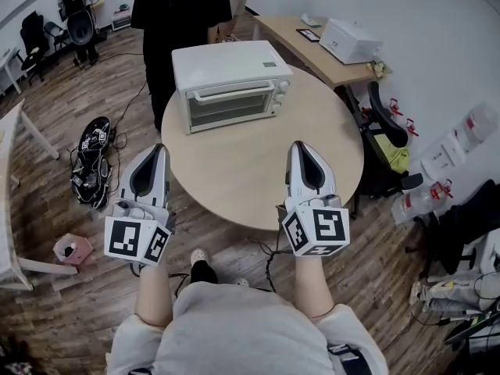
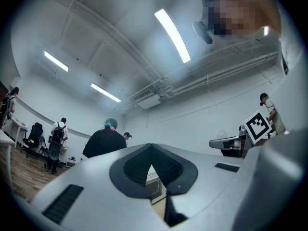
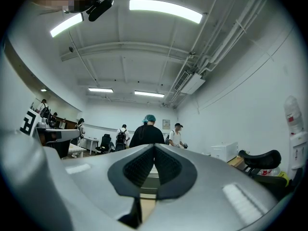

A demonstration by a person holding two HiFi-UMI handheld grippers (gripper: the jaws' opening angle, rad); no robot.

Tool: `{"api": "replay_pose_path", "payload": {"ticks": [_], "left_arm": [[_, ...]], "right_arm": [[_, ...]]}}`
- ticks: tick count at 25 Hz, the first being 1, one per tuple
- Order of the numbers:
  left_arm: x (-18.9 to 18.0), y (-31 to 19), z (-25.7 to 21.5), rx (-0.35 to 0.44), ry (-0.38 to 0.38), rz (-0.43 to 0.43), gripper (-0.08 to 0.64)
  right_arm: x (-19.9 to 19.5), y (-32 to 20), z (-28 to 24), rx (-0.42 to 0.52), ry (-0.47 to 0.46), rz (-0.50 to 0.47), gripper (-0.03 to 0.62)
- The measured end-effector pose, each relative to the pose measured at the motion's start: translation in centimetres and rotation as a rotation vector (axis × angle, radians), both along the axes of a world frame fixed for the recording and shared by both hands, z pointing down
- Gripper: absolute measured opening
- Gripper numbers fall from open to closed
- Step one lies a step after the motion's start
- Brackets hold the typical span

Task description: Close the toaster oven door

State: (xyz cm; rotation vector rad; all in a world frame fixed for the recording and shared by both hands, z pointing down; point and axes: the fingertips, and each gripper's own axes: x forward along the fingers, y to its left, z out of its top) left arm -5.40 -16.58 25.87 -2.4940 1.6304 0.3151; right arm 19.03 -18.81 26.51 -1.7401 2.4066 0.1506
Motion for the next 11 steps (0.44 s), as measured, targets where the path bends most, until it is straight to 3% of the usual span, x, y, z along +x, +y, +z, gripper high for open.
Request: {"api": "replay_pose_path", "payload": {"ticks": [11], "left_arm": [[0.31, 0.56, -0.12, 0.001, -0.001, 0.002, 0.006]], "right_arm": [[0.5, 0.7, -0.12, 0.005, -0.011, 0.007, 0.011]]}}
